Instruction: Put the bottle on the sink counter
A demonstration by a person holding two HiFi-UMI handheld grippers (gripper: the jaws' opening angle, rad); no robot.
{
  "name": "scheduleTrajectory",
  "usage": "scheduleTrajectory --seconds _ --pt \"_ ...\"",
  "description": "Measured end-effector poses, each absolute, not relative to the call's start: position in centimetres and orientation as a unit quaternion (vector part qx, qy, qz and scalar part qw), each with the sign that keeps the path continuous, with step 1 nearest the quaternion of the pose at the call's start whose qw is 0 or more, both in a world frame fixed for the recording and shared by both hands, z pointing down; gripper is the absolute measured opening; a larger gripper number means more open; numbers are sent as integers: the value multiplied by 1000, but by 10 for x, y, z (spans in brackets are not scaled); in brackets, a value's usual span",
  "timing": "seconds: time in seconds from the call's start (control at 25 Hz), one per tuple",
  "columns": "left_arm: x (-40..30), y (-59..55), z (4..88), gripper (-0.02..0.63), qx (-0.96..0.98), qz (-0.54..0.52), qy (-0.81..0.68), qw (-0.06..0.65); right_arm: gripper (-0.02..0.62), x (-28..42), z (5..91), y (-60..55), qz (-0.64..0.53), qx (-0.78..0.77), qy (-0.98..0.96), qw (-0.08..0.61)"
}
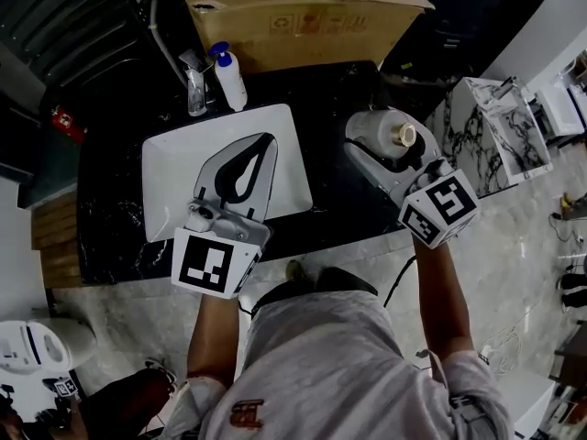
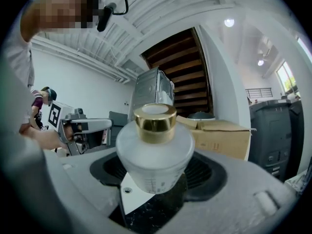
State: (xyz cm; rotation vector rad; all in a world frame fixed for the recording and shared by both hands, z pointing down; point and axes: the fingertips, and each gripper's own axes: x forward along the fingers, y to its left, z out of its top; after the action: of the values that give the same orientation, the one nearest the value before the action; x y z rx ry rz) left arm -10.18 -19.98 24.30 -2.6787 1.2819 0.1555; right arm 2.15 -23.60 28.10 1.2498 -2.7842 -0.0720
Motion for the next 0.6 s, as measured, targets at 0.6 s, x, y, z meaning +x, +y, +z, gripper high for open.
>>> scheduleTrajectory --seconds 0.6 --pt "-85 -264 279 2 -885 32 461 56 330 31 369 -328 30 395 -907 139"
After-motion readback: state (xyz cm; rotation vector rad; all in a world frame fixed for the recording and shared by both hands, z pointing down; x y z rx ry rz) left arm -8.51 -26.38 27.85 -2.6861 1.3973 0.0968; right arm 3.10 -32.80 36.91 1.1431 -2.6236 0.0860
